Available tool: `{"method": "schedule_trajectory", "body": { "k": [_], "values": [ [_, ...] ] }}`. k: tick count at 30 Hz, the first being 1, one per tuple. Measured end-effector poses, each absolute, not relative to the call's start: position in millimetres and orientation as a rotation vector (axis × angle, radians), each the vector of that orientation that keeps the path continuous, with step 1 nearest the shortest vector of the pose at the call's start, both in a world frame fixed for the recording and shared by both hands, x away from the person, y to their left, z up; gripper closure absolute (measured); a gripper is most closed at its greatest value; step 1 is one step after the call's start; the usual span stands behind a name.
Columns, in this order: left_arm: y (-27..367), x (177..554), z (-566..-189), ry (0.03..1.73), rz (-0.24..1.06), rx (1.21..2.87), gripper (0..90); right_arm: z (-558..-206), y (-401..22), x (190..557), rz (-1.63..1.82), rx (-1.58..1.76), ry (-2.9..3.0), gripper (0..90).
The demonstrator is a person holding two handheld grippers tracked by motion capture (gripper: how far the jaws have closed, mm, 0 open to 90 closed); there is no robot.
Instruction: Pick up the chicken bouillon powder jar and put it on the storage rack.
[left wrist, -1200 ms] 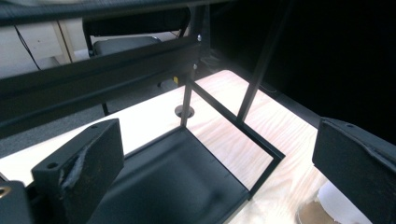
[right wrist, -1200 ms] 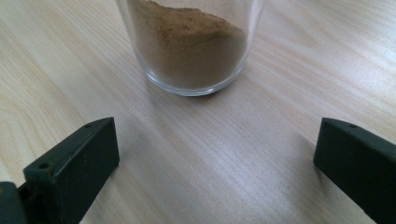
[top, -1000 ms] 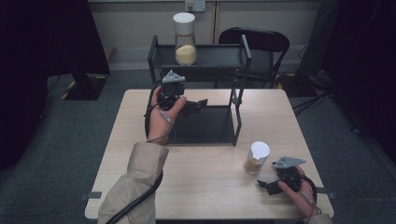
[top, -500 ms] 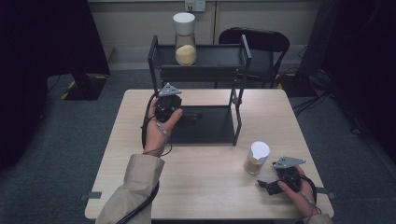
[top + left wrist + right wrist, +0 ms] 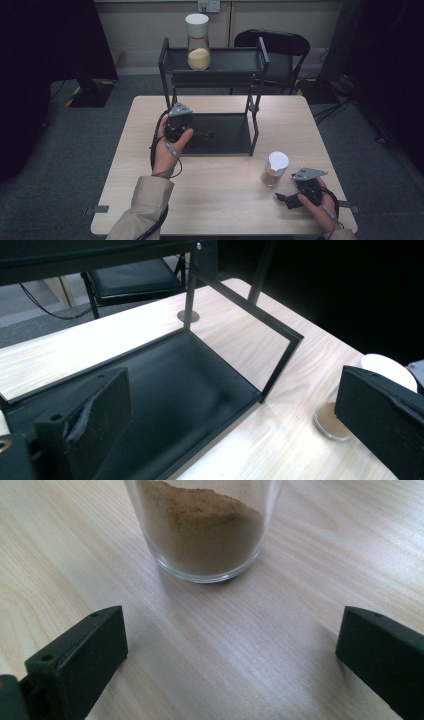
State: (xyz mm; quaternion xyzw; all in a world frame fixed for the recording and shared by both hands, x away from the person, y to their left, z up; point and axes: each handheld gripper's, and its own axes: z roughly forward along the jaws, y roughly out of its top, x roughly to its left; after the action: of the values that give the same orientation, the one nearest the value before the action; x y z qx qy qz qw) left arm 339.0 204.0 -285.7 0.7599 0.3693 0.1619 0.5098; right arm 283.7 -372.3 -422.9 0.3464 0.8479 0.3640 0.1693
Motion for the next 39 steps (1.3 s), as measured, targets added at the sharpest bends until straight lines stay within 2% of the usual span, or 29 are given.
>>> {"method": "schedule_trajectory", "body": {
  "k": [12,39],
  "values": [
    [207.0,330.2,-299.6,0.904,0.373,1.855,1.5,-422.9,-372.4,283.7,1.034,0.983,2.41,0.0],
    [223.5,306.3,-365.9,0.971,0.337,1.88,1.5,-423.0,-372.4,283.6,1.034,0.983,2.41,0.0]
  ]
}}
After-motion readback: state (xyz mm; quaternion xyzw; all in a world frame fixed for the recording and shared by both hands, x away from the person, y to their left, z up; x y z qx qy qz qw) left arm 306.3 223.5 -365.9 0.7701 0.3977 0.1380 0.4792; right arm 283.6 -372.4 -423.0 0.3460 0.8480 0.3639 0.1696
